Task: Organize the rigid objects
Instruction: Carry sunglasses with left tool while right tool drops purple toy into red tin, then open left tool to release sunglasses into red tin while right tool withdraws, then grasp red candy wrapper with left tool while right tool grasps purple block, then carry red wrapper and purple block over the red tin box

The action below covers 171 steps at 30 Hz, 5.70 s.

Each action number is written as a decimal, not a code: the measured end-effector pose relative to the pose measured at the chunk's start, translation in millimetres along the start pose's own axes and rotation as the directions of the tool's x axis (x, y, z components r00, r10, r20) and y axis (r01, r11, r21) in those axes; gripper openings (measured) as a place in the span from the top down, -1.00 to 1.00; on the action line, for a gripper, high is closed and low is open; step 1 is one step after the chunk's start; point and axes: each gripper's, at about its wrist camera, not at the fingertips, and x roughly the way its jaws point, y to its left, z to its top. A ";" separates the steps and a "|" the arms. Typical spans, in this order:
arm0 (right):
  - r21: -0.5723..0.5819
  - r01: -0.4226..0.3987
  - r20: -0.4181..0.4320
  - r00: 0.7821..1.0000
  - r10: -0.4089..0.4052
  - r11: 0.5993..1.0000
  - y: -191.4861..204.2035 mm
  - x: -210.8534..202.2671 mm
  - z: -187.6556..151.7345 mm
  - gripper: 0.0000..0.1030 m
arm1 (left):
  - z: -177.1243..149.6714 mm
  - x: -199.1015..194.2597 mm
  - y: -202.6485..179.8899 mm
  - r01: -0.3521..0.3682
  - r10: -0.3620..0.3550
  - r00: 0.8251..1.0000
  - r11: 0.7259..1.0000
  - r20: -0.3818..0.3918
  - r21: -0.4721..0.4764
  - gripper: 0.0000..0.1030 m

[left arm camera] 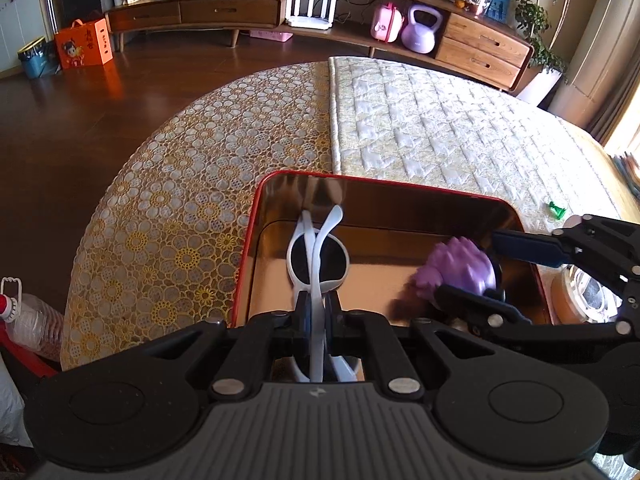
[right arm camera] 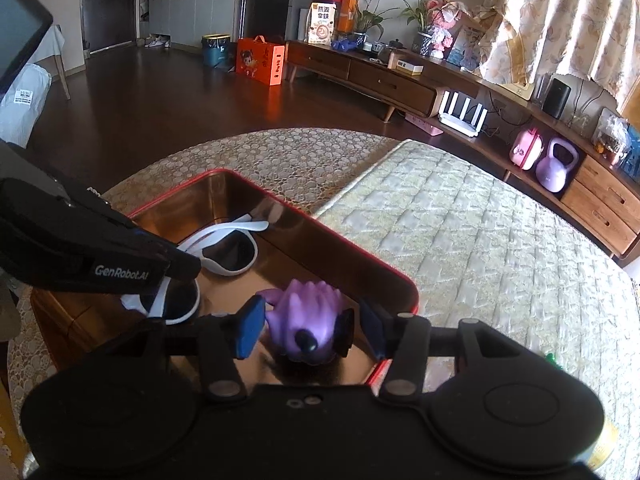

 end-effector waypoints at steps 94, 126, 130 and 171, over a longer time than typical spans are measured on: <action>0.236 0.050 -0.027 0.999 -0.044 0.970 -88.3 -130.7 -177.9 -0.08 | -79.2 -7.6 -224.5 0.092 -0.086 0.996 0.973 -0.039 0.210 -0.25; 0.329 0.089 -0.030 0.996 -0.084 0.940 -88.9 -136.7 -165.2 0.61 | -72.2 -21.4 -204.4 0.121 -0.126 0.992 0.973 0.014 0.199 0.64; 0.336 0.079 -0.003 0.997 -0.083 0.939 -85.4 -149.3 -154.6 0.61 | -70.3 -39.3 -197.2 0.118 -0.128 0.991 0.970 0.031 0.213 0.64; 0.185 -0.092 0.048 0.995 0.085 0.978 16.6 -91.2 -32.6 0.61 | -16.9 -59.4 -31.9 -0.015 0.003 0.993 0.995 0.119 0.096 0.64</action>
